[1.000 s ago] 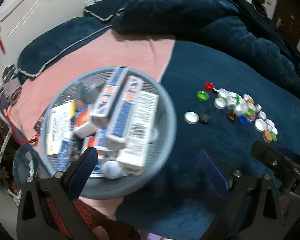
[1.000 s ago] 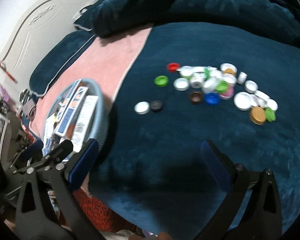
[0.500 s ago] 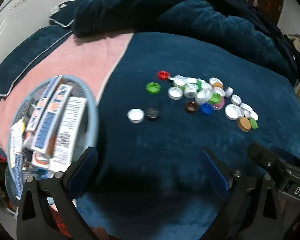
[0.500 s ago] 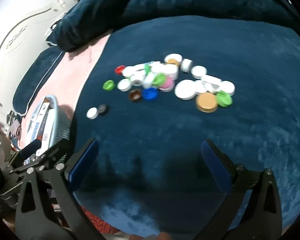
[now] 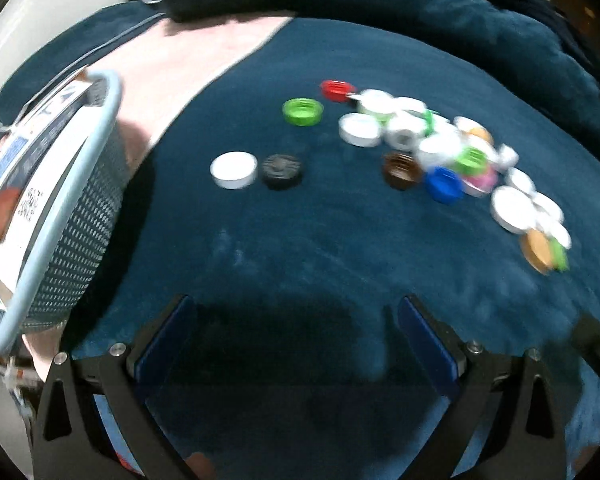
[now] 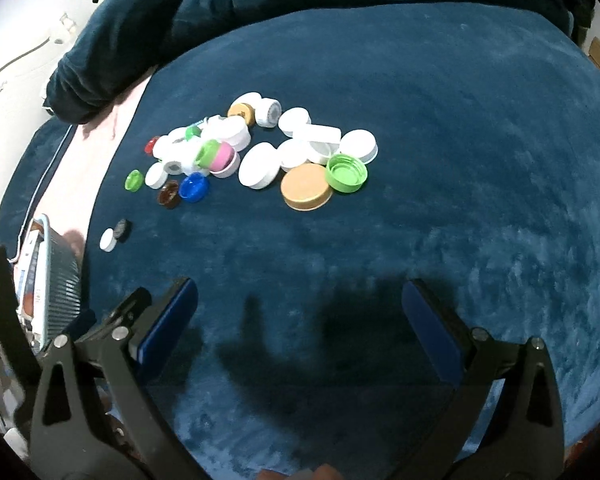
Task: Organize objects
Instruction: 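Grasp a white cap with the left gripper while the right gripper grasps the black cap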
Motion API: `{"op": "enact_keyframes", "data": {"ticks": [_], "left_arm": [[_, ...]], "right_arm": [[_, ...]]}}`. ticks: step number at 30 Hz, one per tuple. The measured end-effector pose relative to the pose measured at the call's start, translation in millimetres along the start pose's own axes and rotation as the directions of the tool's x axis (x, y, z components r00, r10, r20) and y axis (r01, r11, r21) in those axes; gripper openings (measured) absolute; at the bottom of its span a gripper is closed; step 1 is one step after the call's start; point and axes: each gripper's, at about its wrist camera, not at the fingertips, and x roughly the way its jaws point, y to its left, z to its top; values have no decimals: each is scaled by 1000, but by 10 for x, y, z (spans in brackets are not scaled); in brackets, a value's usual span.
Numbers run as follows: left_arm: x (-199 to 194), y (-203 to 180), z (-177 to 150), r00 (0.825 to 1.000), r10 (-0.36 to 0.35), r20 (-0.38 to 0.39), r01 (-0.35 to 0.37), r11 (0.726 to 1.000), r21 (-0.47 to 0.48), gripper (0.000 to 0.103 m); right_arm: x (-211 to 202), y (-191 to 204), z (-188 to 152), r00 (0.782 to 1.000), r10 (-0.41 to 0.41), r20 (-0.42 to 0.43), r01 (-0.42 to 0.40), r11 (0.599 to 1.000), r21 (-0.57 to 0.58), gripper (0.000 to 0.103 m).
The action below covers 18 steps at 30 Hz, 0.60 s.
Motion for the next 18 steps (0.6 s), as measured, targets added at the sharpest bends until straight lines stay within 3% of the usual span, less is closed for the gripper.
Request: {"op": "enact_keyframes", "data": {"ticks": [4,9,16,18], "left_arm": [[138,122,113,995,87,50,-83,994,-74,100],[308,326,245,993,104,56,-91,977,-193,93],[497,295,437,988,124,90,-107,979,-175,91],[561,285,495,990,102,93,-87,983,-160,84]], "right_arm": [[28,-5,-9,1000,0,-3,0,1000,-21,103],[89,-31,0,1000,-10,-9,10,1000,-27,103],[172,35,29,1000,13,-19,-13,999,-37,103],[203,64,31,1000,15,-26,-16,999,-47,103]]}}
